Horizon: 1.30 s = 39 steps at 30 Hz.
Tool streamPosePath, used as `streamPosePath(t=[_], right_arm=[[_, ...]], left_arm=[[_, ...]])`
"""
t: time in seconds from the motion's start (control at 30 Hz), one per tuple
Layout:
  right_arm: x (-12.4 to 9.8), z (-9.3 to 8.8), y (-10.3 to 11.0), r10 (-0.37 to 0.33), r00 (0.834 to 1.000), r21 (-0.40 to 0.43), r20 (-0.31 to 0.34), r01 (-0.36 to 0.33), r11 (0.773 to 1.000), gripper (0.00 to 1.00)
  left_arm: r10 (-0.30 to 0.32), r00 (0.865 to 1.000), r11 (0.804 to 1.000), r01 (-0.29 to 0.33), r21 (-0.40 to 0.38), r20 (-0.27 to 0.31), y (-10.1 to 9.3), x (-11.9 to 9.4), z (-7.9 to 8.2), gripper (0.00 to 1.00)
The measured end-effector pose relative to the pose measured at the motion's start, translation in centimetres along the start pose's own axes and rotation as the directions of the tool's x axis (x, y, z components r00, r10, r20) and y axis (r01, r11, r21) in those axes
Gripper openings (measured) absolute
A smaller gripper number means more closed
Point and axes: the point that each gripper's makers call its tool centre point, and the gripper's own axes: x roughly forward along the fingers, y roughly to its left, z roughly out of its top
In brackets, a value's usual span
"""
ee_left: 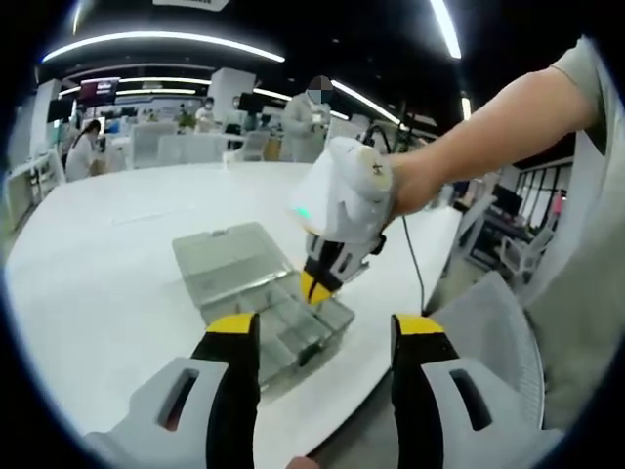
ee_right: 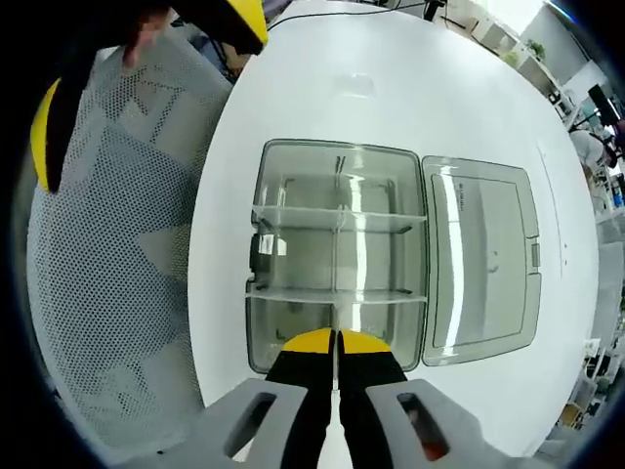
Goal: Insert the divider into the dual guide fixture by aligning both edges with the guide slots and pushing it downward to the bottom, including one-sided entry, uneven engagement, binding, and posture correction.
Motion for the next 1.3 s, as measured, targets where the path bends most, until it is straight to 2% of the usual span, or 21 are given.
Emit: streamPosePath(t=[0.03, 0.5, 0.63, 0.73, 0.77, 0.83, 0.9, 1.0, 1.07, 1.3], right_arm=[[0.0, 0.0, 0.0, 0.005, 1.000, 0.023, -0.001, -0.005, 1.000, 0.00], [0.0, -0.2, -0.2, 0.017, 1.000, 0.073, 0.000, -0.017, 0.997, 0.00], [-0.4, 0.1, -0.4, 0.013, 0.998, 0.081, 0.061, -0.018, 0.997, 0.00], [-1.0, 0.5, -0.9, 0.001, 0.995, 0.098, 0.095, -0.010, 0.995, 0.09], [-1.3, 1.0, -0.6, 0.016, 0.991, 0.083, 0.136, -0.027, 0.996, 0.11], [-1.8, 0.7, -0.8, -0.003, 0.992, 0.084, 0.126, -0.007, 0.996, 0.12], [-2.7, 0.7, -0.9, -0.010, 0.989, 0.076, 0.149, -0.001, 0.997, 0.11], [-4.3, 1.0, -1.2, -0.038, 0.975, 0.130, 0.219, 0.009, 0.992, 0.11], [-5.3, 0.7, -1.1, -0.047, 0.967, 0.133, 0.249, 0.014, 0.991, 0.11], [-7.3, -0.1, 0.0, -0.082, 0.936, 0.178, 0.344, 0.021, 0.984, 0.14]], left_arm=[[0.002, 1.000, 1.000, -0.002, 0.000, 0.000, 0.0, -0.1, 0.0, 0.51], [0.012, 1.000, 1.000, -0.012, -0.007, 0.002, -0.3, -0.4, -0.3, 0.51], [0.020, 1.000, 1.000, -0.020, -0.006, 0.000, 0.1, -1.0, -0.3, 0.51], [0.026, 1.000, 1.000, -0.026, -0.007, -0.004, 0.4, -1.3, -0.3, 0.51], [0.027, 1.000, 1.000, -0.027, -0.006, -0.005, 0.4, -1.4, -0.3, 0.51], [0.031, 1.000, 0.999, -0.031, -0.006, -0.003, 0.7, -1.7, -0.1, 0.51], [0.035, 0.999, 0.999, -0.035, 0.001, -0.001, 0.9, -2.0, 0.1, 0.51], [0.039, 0.999, 0.999, -0.039, 0.011, -0.001, 1.3, -2.7, 0.5, 0.51], [0.045, 0.999, 0.999, -0.045, 0.024, -0.005, 1.7, -3.3, 0.6, 0.52], [0.067, 0.996, 0.995, -0.063, 0.073, -0.055, 4.1, -5.5, -0.2, 0.52]])
